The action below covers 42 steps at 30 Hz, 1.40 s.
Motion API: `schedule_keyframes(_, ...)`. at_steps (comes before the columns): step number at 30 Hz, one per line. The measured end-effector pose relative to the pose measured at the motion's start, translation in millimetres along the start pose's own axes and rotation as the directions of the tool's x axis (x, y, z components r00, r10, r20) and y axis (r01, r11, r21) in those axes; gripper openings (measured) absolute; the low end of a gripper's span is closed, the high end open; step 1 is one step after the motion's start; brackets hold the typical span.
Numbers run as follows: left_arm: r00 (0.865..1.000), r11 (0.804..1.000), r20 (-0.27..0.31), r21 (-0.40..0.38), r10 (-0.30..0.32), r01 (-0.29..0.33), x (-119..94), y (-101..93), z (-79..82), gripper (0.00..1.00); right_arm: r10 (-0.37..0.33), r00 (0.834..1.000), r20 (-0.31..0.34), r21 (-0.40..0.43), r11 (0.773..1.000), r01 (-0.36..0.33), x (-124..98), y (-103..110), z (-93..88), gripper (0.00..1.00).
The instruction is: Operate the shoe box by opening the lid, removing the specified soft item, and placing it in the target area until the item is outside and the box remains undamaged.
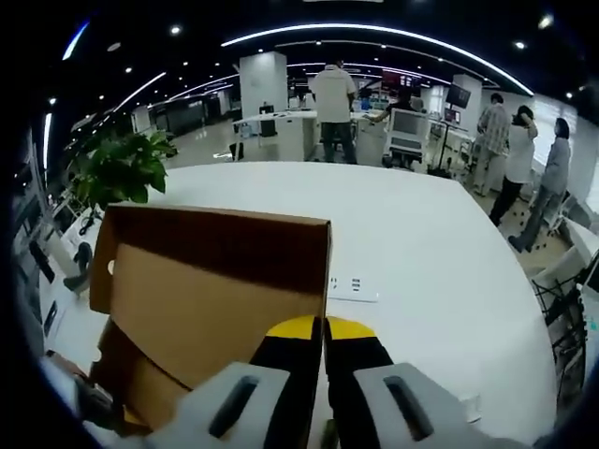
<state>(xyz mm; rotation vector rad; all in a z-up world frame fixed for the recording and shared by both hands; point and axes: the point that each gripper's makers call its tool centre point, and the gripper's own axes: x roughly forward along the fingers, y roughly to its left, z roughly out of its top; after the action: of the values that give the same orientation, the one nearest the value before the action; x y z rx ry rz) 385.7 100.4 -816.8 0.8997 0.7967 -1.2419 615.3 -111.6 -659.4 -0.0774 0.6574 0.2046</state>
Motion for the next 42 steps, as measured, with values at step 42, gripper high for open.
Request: schedule_keyframes(42,1.000,1.000,-0.002,-0.004,-0.014,0.014,0.8,0.6,2.3,0.02,-0.021,0.992,0.125,0.010,1.000,0.020,-51.9,3.4,-9.6,0.00)
